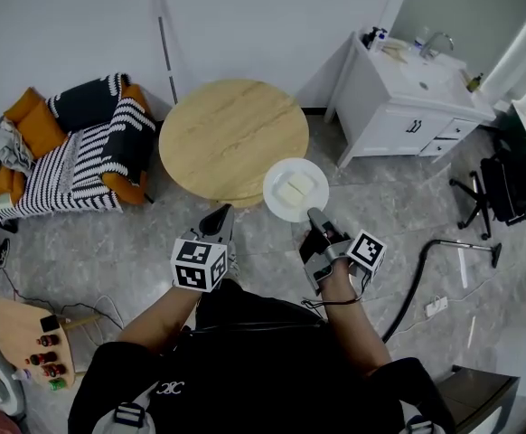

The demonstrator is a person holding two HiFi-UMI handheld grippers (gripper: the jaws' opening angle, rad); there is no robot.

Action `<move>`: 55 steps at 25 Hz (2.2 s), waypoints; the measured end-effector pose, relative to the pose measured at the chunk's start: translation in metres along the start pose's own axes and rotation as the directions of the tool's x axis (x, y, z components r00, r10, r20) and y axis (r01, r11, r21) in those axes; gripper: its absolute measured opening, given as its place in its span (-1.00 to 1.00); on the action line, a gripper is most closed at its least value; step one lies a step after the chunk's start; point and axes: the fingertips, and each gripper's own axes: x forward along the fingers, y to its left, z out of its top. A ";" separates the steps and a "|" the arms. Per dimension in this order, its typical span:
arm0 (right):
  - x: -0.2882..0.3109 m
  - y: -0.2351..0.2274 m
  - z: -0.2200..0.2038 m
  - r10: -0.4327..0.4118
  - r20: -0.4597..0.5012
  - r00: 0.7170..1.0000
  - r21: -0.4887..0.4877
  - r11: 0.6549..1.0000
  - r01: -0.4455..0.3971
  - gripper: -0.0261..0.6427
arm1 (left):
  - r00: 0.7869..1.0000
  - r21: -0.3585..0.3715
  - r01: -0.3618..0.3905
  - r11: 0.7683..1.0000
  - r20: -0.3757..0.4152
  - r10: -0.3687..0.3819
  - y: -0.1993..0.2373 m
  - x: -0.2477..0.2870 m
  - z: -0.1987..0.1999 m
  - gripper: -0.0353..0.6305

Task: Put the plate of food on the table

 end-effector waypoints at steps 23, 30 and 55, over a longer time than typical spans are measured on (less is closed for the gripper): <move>0.082 -0.006 0.034 -0.021 0.008 1.000 0.029 0.999 0.021 -0.85 | 0.999 -0.053 0.013 0.998 -0.049 -0.015 0.059 0.070 0.013 -0.88; 0.119 -0.008 0.042 -0.024 0.003 1.000 0.025 0.999 0.024 -0.85 | 0.999 -0.054 0.019 0.998 -0.047 -0.022 0.086 0.093 0.023 -0.87; 0.283 0.008 0.068 -0.062 0.014 0.998 0.037 0.997 0.062 -0.85 | 0.992 -0.056 0.069 0.996 -0.104 -0.074 0.215 0.189 0.080 -0.88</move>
